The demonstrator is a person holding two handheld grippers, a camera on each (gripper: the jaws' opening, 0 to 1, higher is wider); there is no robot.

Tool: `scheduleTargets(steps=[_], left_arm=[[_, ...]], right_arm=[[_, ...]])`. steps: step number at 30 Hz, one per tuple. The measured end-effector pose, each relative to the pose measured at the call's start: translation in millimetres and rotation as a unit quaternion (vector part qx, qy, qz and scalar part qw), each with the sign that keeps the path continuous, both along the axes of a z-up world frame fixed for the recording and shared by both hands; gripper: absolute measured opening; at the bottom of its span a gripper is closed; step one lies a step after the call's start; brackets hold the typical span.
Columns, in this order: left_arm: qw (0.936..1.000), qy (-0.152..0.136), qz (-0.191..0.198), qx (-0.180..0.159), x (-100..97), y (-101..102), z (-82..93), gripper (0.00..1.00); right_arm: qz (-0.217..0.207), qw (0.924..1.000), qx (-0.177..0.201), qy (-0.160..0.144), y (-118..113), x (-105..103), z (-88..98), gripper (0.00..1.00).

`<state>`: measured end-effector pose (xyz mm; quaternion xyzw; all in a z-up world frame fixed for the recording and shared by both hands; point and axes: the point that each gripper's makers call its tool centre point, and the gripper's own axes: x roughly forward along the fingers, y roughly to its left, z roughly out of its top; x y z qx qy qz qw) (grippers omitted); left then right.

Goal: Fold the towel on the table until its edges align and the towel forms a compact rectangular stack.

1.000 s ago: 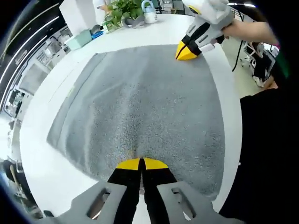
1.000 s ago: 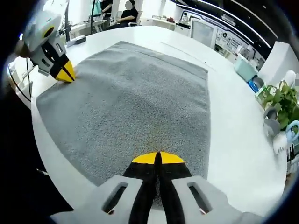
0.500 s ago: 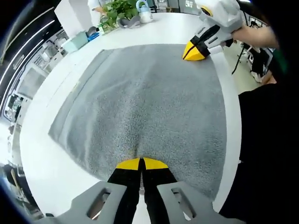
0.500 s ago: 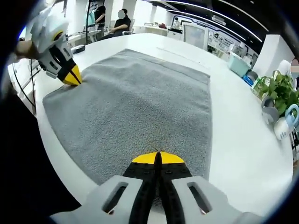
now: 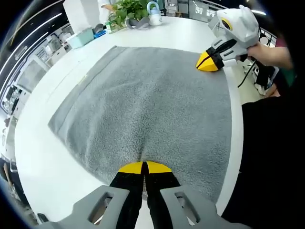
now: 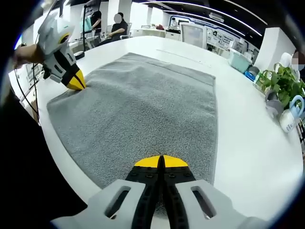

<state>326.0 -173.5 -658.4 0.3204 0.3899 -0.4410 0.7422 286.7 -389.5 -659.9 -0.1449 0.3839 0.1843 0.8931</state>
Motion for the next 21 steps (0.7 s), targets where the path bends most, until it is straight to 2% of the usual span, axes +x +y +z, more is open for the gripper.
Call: scheduleTargets(steps=[3, 9, 14, 17, 21], left_arm=[[0.9999, -0.011, -0.012, -0.006, -0.8, 0.4, 0.0, 0.01], [0.9995, -0.014, -0.004, -0.027, 0.3, 1.0, 0.5, 0.01], [0.9996, -0.019, -0.008, -0.021, 0.0, 0.8, 0.6, 0.01], [0.9997, -0.011, -0.004, -0.020, 0.4, 0.8, 0.6, 0.01], [0.9997, -0.015, -0.012, -0.014, -2.7, 1.6, 0.2, 0.01]], right_arm=[[-0.013, 0.9998, 0.012, -0.003, -0.7, 0.2, 0.4, 0.00], [-0.019, 0.9993, 0.026, -0.018, -0.5, 0.3, 1.0, 0.00], [-0.043, 0.9973, 0.057, -0.018, -1.4, 1.1, 1.6, 0.00], [-0.045, 0.9967, 0.061, -0.026, -1.1, -0.4, 1.3, 0.00], [-0.045, 0.9962, 0.070, -0.026, 0.4, -4.8, 1.8, 0.00]])
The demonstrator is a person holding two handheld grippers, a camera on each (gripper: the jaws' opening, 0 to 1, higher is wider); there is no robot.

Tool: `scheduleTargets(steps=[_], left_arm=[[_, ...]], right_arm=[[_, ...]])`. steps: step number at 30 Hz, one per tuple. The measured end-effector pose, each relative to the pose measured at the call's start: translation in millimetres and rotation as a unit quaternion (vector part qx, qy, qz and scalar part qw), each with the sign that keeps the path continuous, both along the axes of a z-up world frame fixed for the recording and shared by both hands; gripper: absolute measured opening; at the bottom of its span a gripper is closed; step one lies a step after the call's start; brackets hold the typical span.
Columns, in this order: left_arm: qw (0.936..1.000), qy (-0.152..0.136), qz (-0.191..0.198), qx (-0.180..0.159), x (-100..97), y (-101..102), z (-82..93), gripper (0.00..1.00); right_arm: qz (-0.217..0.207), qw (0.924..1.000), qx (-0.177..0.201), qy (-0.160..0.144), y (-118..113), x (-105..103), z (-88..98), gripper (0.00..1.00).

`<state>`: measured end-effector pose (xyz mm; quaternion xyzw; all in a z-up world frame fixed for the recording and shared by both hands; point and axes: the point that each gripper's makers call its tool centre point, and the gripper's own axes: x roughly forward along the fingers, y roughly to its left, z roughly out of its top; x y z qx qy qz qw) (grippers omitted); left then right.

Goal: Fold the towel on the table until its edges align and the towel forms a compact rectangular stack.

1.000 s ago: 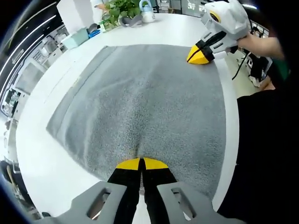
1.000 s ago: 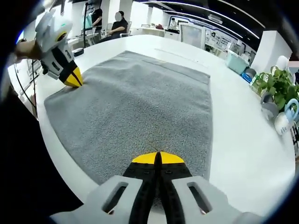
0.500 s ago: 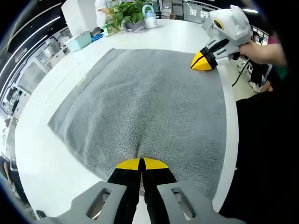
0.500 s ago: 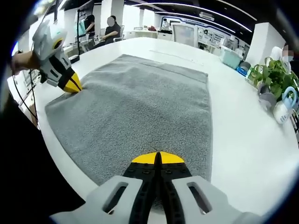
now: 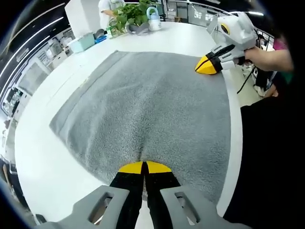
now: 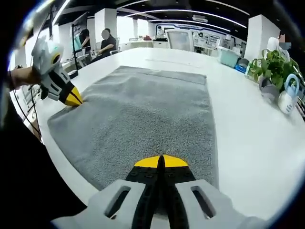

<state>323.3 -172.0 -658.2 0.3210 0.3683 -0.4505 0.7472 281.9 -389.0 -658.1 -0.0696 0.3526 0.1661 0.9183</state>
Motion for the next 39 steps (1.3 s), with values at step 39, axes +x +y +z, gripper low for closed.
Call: scheduleTargets(steps=[39], left_arm=[[0.9983, -0.005, 0.056, -0.013, -5.8, 2, 0.3, 0.01]], right_arm=[[0.311, 0.9470, -0.047, 0.064, 19, 6, -1.3, 0.00]])
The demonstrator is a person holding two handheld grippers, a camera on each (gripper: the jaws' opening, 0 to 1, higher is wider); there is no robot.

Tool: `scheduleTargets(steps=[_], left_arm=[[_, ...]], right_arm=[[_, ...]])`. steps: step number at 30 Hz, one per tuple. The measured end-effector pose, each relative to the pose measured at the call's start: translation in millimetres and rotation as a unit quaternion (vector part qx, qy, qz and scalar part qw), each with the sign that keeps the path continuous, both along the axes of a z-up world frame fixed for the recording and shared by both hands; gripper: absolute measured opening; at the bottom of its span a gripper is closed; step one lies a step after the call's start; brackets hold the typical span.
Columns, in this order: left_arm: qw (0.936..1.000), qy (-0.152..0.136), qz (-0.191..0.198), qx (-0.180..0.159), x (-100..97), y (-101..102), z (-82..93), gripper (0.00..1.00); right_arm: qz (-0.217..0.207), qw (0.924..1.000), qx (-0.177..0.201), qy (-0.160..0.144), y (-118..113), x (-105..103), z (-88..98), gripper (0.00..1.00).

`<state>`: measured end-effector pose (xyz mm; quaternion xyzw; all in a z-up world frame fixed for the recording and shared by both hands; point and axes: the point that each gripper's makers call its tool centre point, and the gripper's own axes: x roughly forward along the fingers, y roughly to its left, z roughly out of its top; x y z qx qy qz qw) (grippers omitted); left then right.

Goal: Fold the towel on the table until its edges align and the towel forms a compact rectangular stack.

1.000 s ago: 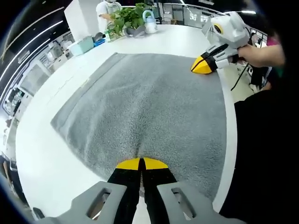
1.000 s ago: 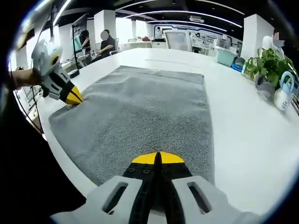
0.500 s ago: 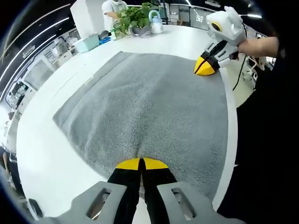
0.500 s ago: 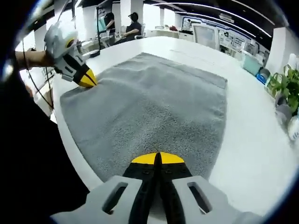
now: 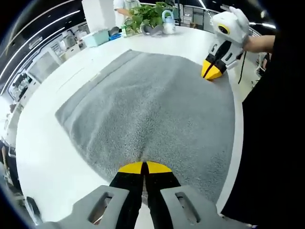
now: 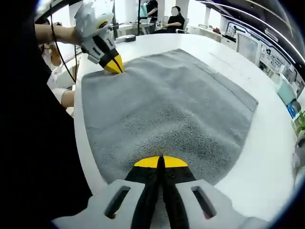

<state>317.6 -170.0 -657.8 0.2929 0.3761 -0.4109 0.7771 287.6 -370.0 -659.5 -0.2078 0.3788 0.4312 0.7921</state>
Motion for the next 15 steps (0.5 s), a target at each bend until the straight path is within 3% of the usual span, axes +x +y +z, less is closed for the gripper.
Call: scheduleTargets(steps=[4, 8, 11, 15], left_arm=[[0.9999, 0.000, -0.002, 0.010, 0.0, -1, -0.5, 0.01], [0.9996, -0.019, 0.015, 0.011, -0.5, 0, -0.7, 0.01], [0.9978, -0.047, 0.046, -0.007, -0.4, 1, 0.5, 0.01], [0.9958, -0.058, 0.066, -0.028, -1.0, 2, 2.3, 0.02]], right_arm=[[-0.001, 0.9992, 0.031, 0.026, 4, 5, -0.2, 0.00], [0.002, 0.9979, 0.061, 0.024, 13, 10, 0.2, 0.00], [0.008, 0.9977, 0.062, 0.025, 15, 10, 0.3, 0.00], [0.032, 0.9986, 0.041, 0.004, 10, 4, 2.1, 0.00]])
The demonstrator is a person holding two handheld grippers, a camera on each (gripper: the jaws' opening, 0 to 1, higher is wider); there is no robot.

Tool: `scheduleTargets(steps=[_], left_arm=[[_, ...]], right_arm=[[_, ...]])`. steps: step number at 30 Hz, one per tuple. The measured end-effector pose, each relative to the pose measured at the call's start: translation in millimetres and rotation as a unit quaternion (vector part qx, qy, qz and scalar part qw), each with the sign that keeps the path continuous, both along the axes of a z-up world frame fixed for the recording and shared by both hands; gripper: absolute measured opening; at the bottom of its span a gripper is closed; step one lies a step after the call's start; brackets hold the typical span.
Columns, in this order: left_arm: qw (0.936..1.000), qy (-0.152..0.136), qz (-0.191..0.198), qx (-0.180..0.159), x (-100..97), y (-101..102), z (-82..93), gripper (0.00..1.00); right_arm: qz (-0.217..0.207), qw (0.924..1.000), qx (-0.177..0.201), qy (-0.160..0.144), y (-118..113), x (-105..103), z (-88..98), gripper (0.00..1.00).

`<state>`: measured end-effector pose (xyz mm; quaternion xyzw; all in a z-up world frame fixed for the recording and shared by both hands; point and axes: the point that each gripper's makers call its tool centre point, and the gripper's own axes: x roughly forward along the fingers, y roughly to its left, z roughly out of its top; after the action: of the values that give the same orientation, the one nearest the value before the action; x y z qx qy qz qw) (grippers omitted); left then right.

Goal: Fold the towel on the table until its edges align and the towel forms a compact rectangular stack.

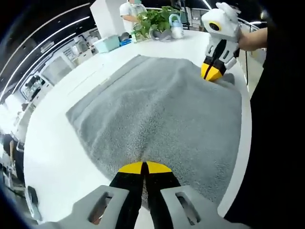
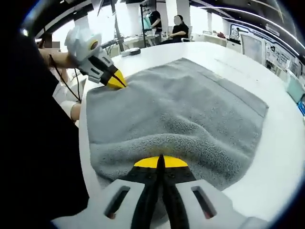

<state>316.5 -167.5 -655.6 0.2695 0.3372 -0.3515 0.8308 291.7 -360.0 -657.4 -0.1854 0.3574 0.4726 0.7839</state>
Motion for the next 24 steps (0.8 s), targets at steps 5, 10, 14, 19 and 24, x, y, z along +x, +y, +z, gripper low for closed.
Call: scheduleTargets(steps=[5, 10, 14, 19, 24], left_arm=[[0.9999, -0.001, -0.009, 0.006, -20.9, 5, 23.4, 0.27], [0.9973, 0.035, -0.061, 0.023, -67.5, 11, 20.6, 0.30], [0.9938, 0.054, -0.087, 0.044, -86.0, 17, 10.8, 0.31], [0.9940, 0.061, -0.077, 0.049, -89.4, 24, 11.6, 0.32], [0.9929, 0.064, -0.074, 0.067, -91.3, 35, 6.2, 0.30]], right_arm=[[0.051, 0.9974, -0.047, -0.020, -33, -26, 10.4, 0.01], [0.061, 0.9926, -0.100, -0.032, -83, -49, 13.4, 0.21], [0.075, 0.9871, -0.129, -0.057, -99, -59, 15.1, 0.26], [0.093, 0.9816, -0.159, -0.052, -104, -70, 4.2, 0.19], [0.101, 0.9774, -0.174, -0.065, -102, -65, -2.9, 0.13]])
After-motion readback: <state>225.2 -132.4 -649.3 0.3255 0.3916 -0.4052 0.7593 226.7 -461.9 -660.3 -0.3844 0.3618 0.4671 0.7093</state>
